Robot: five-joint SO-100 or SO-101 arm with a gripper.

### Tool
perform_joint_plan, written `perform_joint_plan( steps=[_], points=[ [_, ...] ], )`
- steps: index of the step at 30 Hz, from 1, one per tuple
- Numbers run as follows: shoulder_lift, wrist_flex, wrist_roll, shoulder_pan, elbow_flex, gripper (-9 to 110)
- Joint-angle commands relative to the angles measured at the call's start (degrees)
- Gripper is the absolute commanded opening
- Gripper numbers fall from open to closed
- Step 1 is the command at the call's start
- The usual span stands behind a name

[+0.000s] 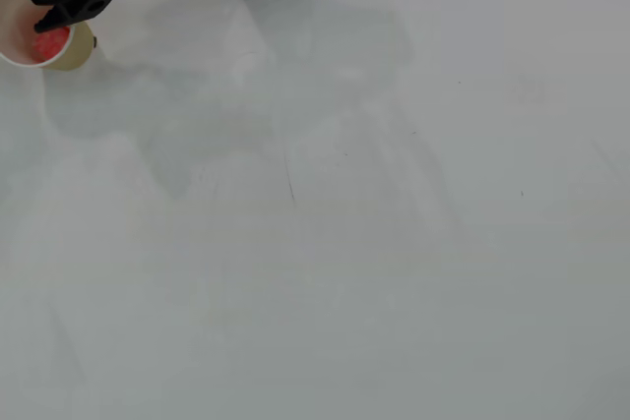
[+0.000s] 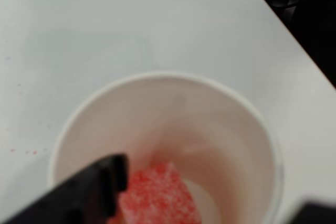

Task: Pick up the cube and drop it in the cup.

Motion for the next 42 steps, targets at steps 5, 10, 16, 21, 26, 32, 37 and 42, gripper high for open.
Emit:
perform_joint_plan(
  steps=[5, 10, 16, 21, 26, 32, 37, 42],
  points=[
    [1.58, -3.43, 0.18, -0.18, -8.26, 22],
    [3.16, -8.53, 0.26, -1.23, -6.77, 9],
    [5.8, -10.63, 0.26, -4.66, -5.1, 0],
    [9.49, -10.72, 0.26, -10.55, -2.72, 0],
    [13.01, -10.72, 0.26, -19.78, 1.14, 0],
    [17.84, -11.43, 0.26, -33.66, 7.21, 0],
    [23.12, -11.43, 0.26, -43.68, 11.95, 0],
    [27.86, -10.46, 0.26, -51.77, 17.14, 0]
  ],
)
